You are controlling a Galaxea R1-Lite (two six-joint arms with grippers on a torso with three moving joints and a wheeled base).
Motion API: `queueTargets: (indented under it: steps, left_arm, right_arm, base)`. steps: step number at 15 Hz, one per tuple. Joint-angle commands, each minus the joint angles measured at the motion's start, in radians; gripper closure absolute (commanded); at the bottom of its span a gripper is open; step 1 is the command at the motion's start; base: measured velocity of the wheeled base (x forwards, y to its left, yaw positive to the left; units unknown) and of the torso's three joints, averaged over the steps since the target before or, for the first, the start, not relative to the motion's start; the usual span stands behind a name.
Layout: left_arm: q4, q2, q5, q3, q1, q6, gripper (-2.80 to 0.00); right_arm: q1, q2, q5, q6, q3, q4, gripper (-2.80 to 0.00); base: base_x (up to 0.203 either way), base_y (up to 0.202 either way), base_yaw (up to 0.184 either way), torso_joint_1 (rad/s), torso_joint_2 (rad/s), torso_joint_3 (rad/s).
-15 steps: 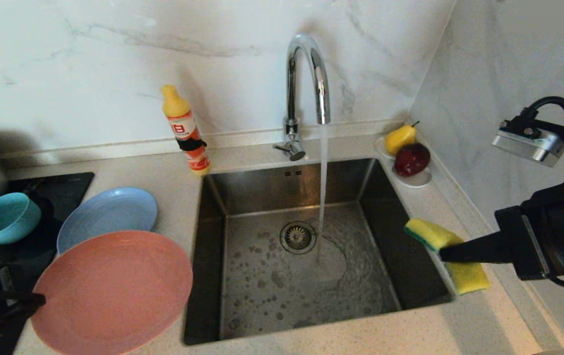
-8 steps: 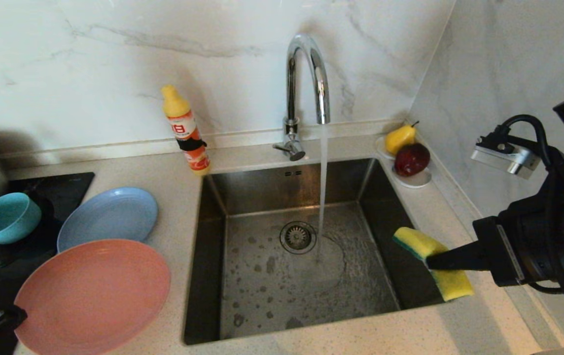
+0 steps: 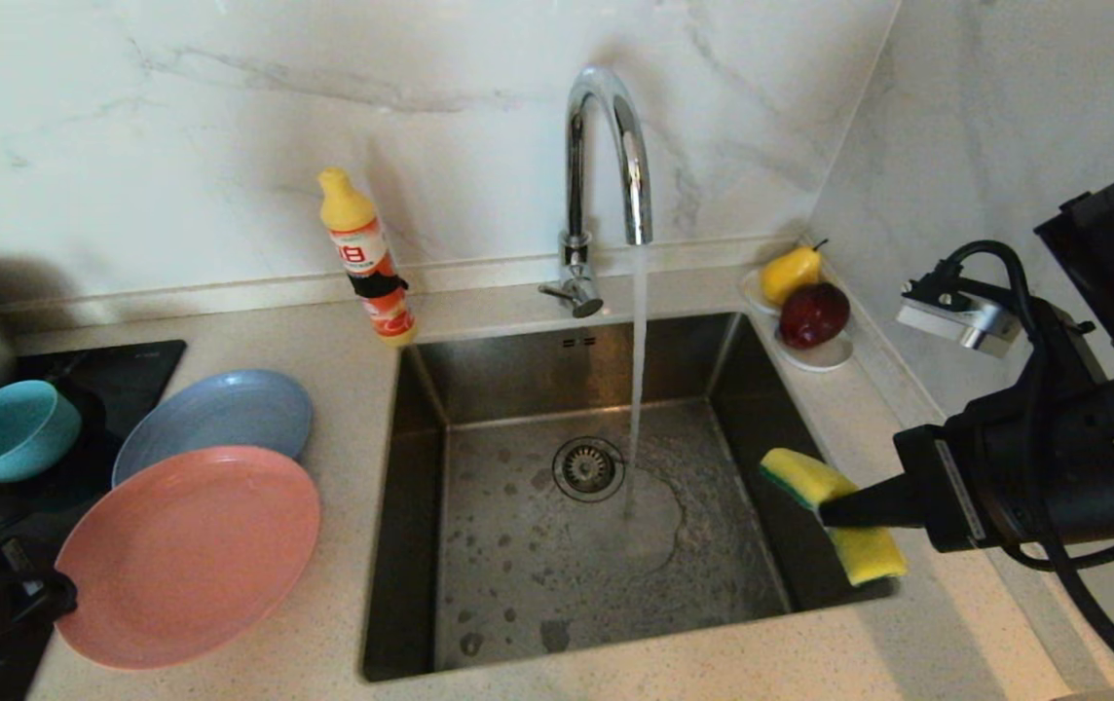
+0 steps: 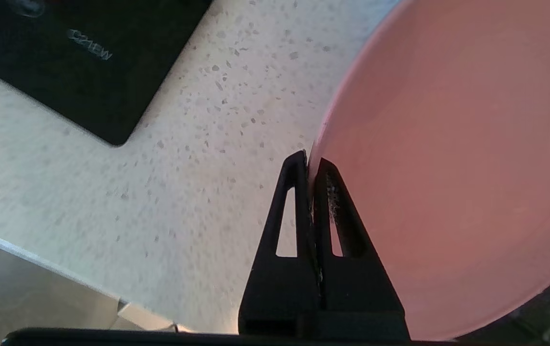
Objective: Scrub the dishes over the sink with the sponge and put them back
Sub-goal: Place the plate on the table
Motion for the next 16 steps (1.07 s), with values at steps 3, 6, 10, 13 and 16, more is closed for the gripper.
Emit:
queueTargets:
  steps: [3,6,10,13,16]
  left_arm:
    - [-0.042,0.053,-0.027,0.032,0.023,0.005,0.00]
    - [0.005,-0.014,-0.062,0.025,0.023,0.002,0.00]
    - [0.065,-0.051,-0.063,0.088,0.023,0.001,0.00]
    - [0.159,-0.153,-0.066,0.087,0.022,0.000,0.00]
    - [0.215,-0.178,-0.091,0.100,0.022,0.002,0.00]
  right_arm:
    - [-0.002,0.017,0.002,0.003,0.003,0.001,0.00]
    - [-0.003,0.007,0.002,0.003,0.009,0.002,0.00]
    - [-0.005,0.003,0.002,0.001,0.034,0.001,0.00]
    - [-0.005,-0.006,0.003,0.003,0.048,-0.001,0.00]
    - [-0.005,-0.010,0.004,0.003,0.055,-0.001,0.00]
  base:
    - [0.000,0.000,0.000,0.000,0.00,0.000]
    - [0.000,0.000,0.000,0.000,0.00,0.000]
    - [0.000,0.000,0.000,0.000,0.00,0.000]
    - [0.000,0.000,0.000,0.000,0.00,0.000]
    - [0.000,0.000,0.000,0.000,0.00,0.000]
